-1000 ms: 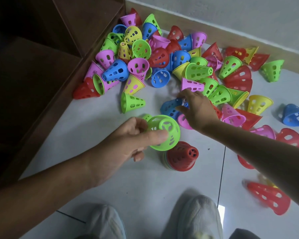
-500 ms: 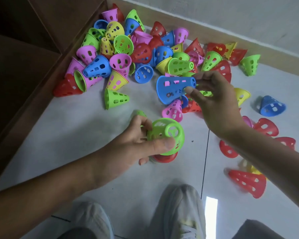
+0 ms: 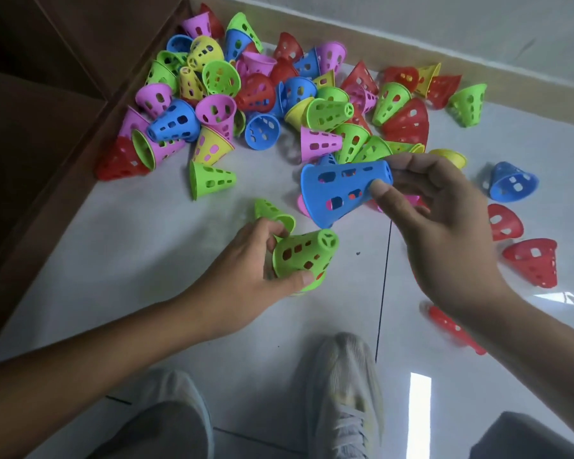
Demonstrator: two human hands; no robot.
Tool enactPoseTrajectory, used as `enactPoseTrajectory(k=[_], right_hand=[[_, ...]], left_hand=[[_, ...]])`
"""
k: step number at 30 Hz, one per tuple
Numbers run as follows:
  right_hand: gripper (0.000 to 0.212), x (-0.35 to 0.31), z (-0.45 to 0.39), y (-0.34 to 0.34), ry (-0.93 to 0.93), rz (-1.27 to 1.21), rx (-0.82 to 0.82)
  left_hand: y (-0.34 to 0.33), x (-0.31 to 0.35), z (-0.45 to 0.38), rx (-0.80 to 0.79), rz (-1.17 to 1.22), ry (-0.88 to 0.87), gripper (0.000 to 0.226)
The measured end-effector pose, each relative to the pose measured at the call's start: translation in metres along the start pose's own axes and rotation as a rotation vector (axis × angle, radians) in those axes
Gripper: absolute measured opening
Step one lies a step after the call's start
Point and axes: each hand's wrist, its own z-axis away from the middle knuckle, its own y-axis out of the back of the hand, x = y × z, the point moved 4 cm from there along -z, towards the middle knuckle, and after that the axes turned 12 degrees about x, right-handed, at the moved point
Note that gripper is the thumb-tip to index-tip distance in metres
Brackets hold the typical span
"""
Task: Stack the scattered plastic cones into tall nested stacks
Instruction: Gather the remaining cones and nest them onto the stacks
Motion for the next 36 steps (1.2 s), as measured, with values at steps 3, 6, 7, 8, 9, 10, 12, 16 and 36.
enactPoseTrajectory(k=[3,6,7,8,9,10,12,16,36], right_hand=[[0.023,0.0,0.008,0.0,0.024,0.009,-0.025],[0.025,0.0,0.01,0.001,0.056,0.016,-0.032],[0.026,0.0,0.01,0.002,0.066,0.016,-0.028],[0.026,-0.001,0.009,0.003,0.078,0.015,-0.023],[0.026,-0.002,0.008,0.004,0.093,0.016,-0.021],[0.025,-0.003,0.007,0.005,0.108,0.019,-0.024],[0.025,-0.005,0.006,0.003,0.136,0.034,-0.053],[0.027,0.001,0.014,-0.01,0.2,0.114,-0.175],[0.037,0.07,0.011,-0.035,0.149,0.308,-0.303]], left_hand=[[0.004,-0.001,0.0,-0.006,-0.072,-0.092,0.053],[0.009,-0.01,-0.002,-0.003,-0.118,-0.116,0.046],[0.011,-0.014,-0.003,-0.004,-0.127,-0.118,0.046],[0.013,-0.018,-0.005,-0.01,-0.124,-0.115,0.045],[0.016,-0.021,-0.006,-0.016,-0.116,-0.113,0.045],[0.018,-0.025,-0.008,-0.016,-0.111,-0.117,0.046],[0.023,-0.031,-0.013,-0.012,-0.11,-0.127,0.048],[0.028,-0.045,-0.025,-0.004,-0.111,-0.135,0.054],[0.026,-0.068,-0.037,-0.186,-0.432,-0.29,0.086]])
